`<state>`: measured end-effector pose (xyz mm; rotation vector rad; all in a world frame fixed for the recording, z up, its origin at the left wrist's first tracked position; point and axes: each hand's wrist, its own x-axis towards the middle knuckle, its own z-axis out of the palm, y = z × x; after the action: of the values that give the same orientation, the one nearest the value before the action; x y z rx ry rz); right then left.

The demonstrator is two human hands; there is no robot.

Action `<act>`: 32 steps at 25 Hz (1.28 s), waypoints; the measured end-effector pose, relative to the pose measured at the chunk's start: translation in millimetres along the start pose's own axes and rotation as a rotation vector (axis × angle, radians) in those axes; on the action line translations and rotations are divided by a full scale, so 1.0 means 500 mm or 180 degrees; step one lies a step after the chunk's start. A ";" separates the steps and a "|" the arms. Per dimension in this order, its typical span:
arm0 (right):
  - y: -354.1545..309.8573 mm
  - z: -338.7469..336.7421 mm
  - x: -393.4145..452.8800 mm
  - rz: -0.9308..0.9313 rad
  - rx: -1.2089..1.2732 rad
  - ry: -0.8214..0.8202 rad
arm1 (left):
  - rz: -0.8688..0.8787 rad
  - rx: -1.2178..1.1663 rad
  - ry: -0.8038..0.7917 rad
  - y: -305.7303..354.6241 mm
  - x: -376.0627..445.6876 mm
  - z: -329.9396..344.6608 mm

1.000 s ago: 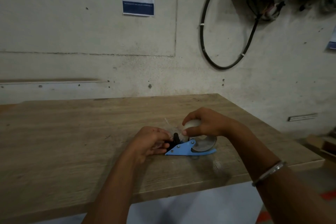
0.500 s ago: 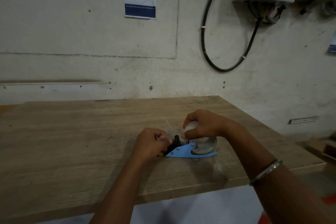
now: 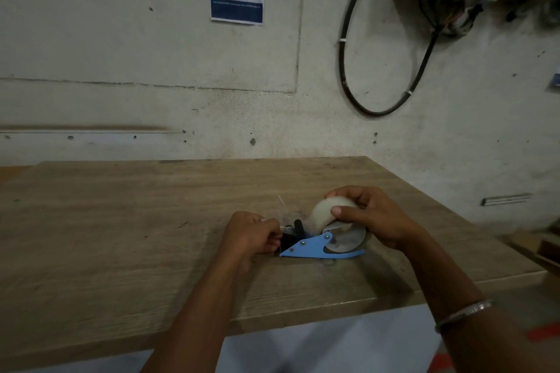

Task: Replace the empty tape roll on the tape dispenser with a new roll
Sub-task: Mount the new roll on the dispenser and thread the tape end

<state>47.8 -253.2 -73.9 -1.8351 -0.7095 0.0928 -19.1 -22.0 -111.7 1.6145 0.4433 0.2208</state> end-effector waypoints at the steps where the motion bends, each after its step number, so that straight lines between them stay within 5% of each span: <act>1: 0.009 0.001 -0.001 0.0029 0.0266 0.0053 | -0.0013 -0.0029 -0.0007 0.000 0.000 0.000; 4: -0.006 0.003 0.005 0.0198 0.0190 -0.0058 | 0.0009 0.0032 -0.0025 0.001 -0.003 0.002; 10: -0.073 0.045 0.050 -0.0042 -0.2734 -0.0618 | 0.0155 0.0261 0.0079 -0.004 0.001 0.000; 19: 0.012 0.008 -0.002 -0.0079 0.0098 0.0199 | 0.0003 -0.0130 0.0079 -0.003 0.006 0.007; 21: 0.002 0.010 0.006 0.0076 -0.0087 0.0154 | 0.0024 -0.0093 0.0083 -0.002 0.006 0.005; 27: -0.068 0.042 0.049 -0.0134 -0.2670 -0.0669 | 0.0108 0.0063 0.0104 -0.003 -0.001 0.005; 32: -0.033 0.016 0.029 -0.0272 -0.1534 -0.0350 | 0.0006 -0.0138 0.0170 -0.002 0.003 0.005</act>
<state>49.6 -235.5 -58.7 -2.2662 -0.9466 -0.0381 -16.8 -23.4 -113.1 1.5694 0.4750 0.2736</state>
